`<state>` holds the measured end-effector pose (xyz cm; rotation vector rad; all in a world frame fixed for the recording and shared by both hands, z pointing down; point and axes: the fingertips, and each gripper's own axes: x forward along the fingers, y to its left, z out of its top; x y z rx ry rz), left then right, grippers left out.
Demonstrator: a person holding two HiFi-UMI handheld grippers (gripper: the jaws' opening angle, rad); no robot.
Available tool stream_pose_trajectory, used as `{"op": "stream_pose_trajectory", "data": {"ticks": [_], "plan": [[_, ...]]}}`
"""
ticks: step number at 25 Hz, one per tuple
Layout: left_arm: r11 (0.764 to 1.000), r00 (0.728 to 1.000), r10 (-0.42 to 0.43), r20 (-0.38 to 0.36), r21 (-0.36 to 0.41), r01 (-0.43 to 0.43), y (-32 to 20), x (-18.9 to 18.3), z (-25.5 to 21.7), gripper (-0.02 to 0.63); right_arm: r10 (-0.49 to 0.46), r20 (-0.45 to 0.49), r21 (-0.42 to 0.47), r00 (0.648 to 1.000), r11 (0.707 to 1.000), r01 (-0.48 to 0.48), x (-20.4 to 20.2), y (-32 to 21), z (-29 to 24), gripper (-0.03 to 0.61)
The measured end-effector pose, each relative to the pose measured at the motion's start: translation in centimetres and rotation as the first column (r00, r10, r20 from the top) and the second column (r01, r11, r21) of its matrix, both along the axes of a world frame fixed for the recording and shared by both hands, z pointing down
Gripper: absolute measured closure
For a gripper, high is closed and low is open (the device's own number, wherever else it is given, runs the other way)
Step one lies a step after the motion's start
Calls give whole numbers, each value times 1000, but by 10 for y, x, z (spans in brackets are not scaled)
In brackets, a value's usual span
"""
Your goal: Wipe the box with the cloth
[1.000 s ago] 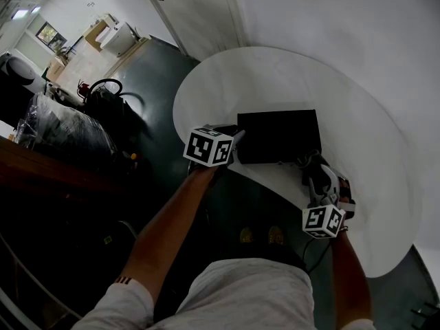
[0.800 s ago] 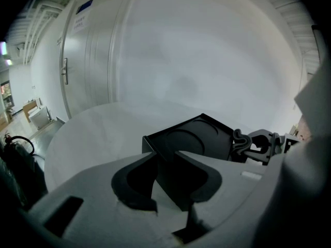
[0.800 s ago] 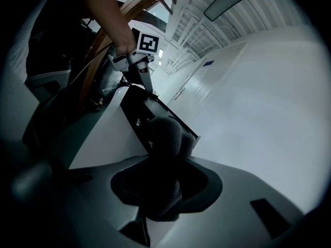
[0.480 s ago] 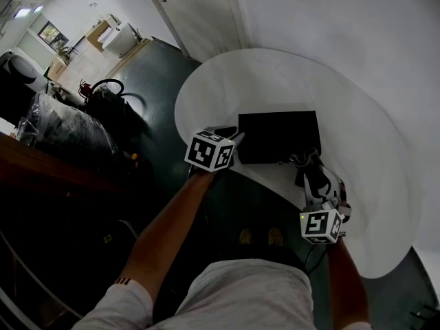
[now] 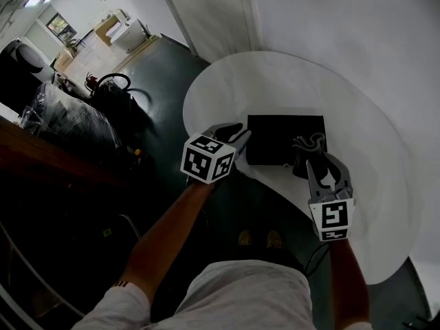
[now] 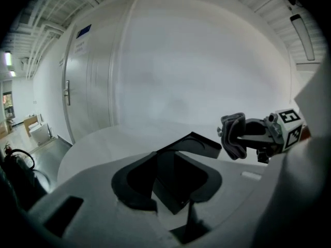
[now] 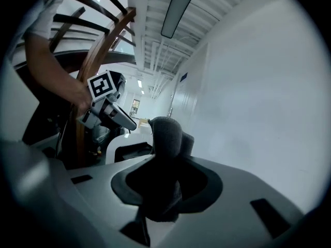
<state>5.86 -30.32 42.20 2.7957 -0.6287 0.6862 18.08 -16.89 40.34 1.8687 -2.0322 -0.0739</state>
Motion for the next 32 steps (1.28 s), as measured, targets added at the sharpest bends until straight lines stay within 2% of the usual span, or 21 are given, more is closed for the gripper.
{"op": "stream_pose_trajectory", "data": {"ticks": [7, 11, 17, 23, 32], "plan": [[996, 981, 57, -183, 76, -44, 27, 6, -54, 535, -113, 145, 65, 983, 992, 105, -19, -10, -48, 474], [984, 967, 113, -230, 163, -77, 44, 10, -78, 548, -175, 142, 103, 974, 982, 161, -31, -12, -69, 474], [975, 929, 163, -333, 199, -99, 62, 12, -108, 564, -235, 186, 160, 954, 965, 206, -43, -10, -93, 474], [963, 897, 196, -396, 250, -100, 74, 11, -126, 578, -294, 235, 210, 926, 946, 247, -52, -9, -114, 474], [946, 874, 228, -429, 309, -95, 87, 9, -141, 597, -335, 313, 265, 889, 929, 257, -56, -7, -126, 475]]}}
